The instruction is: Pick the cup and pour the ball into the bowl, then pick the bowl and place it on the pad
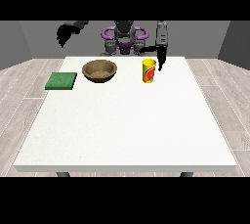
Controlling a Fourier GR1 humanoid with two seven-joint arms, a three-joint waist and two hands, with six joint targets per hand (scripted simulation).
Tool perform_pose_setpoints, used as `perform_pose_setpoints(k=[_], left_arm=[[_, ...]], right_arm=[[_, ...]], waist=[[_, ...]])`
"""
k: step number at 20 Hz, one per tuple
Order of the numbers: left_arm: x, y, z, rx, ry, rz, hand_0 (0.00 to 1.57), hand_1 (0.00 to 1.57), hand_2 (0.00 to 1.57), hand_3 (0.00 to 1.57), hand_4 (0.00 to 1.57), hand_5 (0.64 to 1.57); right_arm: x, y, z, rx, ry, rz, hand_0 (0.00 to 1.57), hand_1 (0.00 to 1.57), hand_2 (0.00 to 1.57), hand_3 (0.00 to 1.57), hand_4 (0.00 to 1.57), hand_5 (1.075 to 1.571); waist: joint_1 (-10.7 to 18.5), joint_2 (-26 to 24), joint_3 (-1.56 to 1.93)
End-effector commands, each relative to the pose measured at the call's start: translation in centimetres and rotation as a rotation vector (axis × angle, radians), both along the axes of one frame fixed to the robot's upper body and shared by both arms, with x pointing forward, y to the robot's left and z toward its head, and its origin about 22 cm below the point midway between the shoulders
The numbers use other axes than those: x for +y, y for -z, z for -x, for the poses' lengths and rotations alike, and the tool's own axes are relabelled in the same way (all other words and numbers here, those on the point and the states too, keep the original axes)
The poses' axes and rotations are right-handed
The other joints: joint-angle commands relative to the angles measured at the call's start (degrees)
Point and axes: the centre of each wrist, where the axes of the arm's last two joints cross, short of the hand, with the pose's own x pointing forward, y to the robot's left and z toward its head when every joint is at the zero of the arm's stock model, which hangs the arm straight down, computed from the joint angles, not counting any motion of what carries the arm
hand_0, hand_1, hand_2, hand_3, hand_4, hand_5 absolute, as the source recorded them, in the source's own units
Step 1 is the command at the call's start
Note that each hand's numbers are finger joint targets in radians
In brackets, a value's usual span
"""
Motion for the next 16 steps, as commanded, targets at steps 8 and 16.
perform_pose_setpoints(k=[8,16], left_arm=[[-1.5,5.8,-2.0,0.072,-0.008,0.013,0.00,0.00,0.00,0.00,0.19,1.423],[1.0,8.4,-1.6,0.051,-0.068,-0.096,0.92,0.92,1.32,1.38,1.24,1.538]], right_arm=[[-2.1,2.3,-0.8,0.040,-0.008,-0.003,0.00,0.00,0.00,0.00,0.67,1.563],[-5.1,0.0,-1.3,0.014,-0.030,0.010,0.00,0.00,0.00,0.00,0.66,1.569]], waist=[[-0.9,-2.0,0.02],[-3.4,1.0,0.01]])
